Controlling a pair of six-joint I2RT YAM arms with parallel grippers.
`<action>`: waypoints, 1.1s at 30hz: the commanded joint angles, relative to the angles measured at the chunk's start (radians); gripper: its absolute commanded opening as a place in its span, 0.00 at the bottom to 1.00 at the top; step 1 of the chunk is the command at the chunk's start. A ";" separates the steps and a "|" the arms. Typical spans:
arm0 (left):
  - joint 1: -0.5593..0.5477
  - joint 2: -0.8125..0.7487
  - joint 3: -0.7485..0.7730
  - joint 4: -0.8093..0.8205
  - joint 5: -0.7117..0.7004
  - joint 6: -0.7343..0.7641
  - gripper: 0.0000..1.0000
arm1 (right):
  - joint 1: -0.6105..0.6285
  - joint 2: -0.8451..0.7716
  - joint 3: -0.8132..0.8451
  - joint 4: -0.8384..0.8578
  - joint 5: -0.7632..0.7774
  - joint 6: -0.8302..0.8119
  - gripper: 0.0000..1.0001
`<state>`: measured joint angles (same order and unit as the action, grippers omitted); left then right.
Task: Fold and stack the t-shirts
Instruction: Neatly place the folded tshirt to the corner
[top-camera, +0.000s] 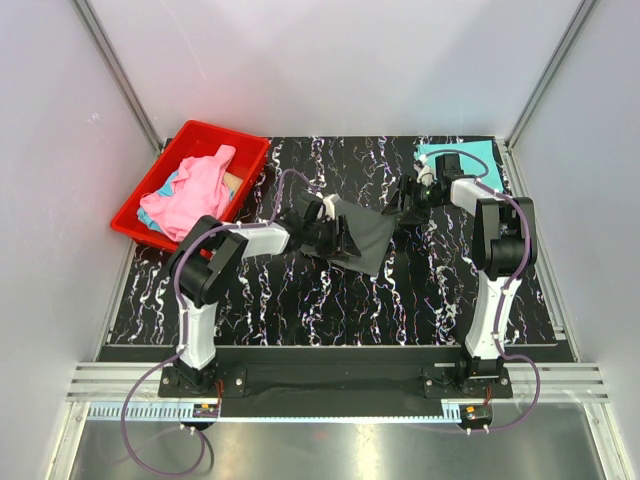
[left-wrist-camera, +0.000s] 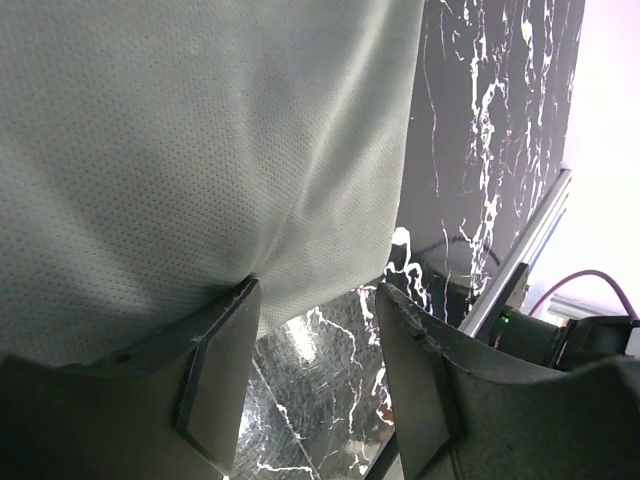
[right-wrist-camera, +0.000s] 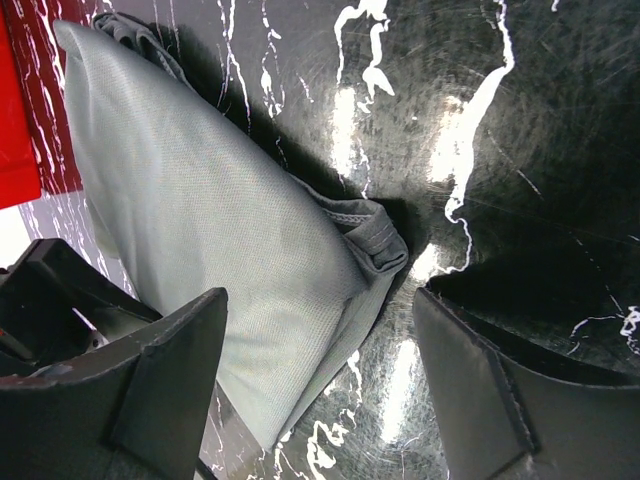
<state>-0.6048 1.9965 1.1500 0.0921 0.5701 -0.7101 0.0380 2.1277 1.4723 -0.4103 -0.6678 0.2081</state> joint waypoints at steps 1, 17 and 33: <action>0.000 -0.060 0.043 0.037 0.033 -0.006 0.56 | -0.003 0.014 0.006 -0.022 0.002 -0.038 0.83; 0.174 -0.081 0.031 -0.077 -0.015 0.049 0.55 | 0.011 0.066 0.040 -0.045 0.106 -0.033 0.91; 0.186 0.004 -0.010 -0.034 -0.018 0.047 0.55 | 0.054 0.133 0.118 -0.170 0.088 -0.101 0.89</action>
<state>-0.4198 1.9762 1.1370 0.0349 0.5713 -0.6819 0.0853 2.1944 1.5990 -0.4812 -0.6308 0.1623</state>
